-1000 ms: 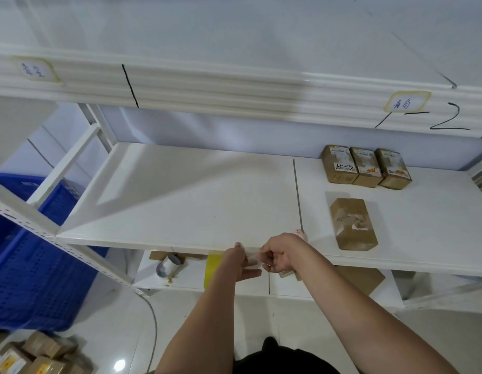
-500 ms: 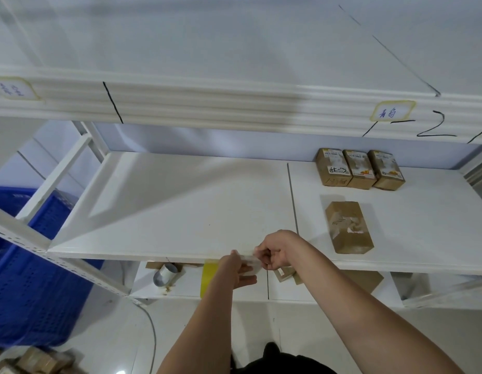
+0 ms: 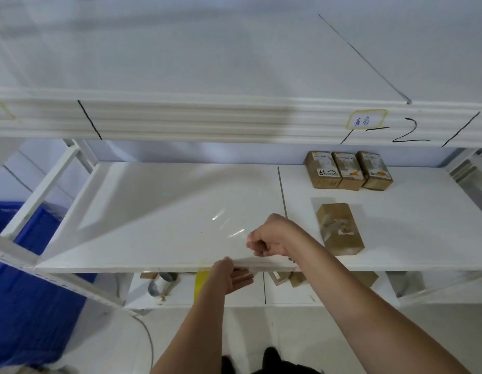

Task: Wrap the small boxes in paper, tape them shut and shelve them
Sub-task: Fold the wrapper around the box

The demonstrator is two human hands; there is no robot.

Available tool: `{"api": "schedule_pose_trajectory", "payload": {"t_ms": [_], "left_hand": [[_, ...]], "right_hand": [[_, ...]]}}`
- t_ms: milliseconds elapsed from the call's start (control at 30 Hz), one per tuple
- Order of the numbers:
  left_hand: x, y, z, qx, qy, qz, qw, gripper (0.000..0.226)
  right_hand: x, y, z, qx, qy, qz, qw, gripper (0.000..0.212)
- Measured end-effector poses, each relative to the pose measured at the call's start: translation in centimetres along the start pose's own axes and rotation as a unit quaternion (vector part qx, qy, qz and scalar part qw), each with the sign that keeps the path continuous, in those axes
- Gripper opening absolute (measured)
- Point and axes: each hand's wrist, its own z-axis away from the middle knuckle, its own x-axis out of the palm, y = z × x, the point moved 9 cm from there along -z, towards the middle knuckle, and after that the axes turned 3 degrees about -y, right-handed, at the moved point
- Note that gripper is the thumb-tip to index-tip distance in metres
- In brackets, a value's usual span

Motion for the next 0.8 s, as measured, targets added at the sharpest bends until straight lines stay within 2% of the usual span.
{"api": "schedule_pose_trajectory", "payload": {"t_ms": [100,200,267,333,467,633,800], "left_hand": [[1.5,0.7,1.9,-0.032,-0.066,0.022,0.997,0.054],[4.6,2.6,4.1,-0.009,-0.200,0.081,0.976,0.084],[6.3,3.9,5.5,0.021,-0.270,0.122,0.955,0.089],[7.3,4.7,6.5,0.051,-0.300,0.121,0.945,0.091],[8.7,5.1,7.3,0.091,-0.305,0.089,0.944,0.087],[7.8,5.7,6.5,0.154,-0.208,0.060,0.964,0.033],[7.7,6.9,6.7,0.200,-0.140,0.048,0.969,0.012]], "right_hand": [[-2.6,-2.4,0.7,-0.065,0.030,0.045,0.996,0.021],[-4.2,-2.0,1.4,-0.052,0.022,0.081,0.995,0.014],[-5.3,-1.4,1.9,-0.042,0.025,0.113,0.992,0.012],[-6.0,-1.0,2.3,-0.036,0.018,0.127,0.991,0.015],[-7.3,-0.4,3.3,-0.028,0.014,0.135,0.990,0.020],[-8.9,0.5,3.9,-0.013,0.022,0.125,0.992,0.026],[-10.7,1.4,4.2,-0.007,0.011,0.105,0.994,0.027]]}}
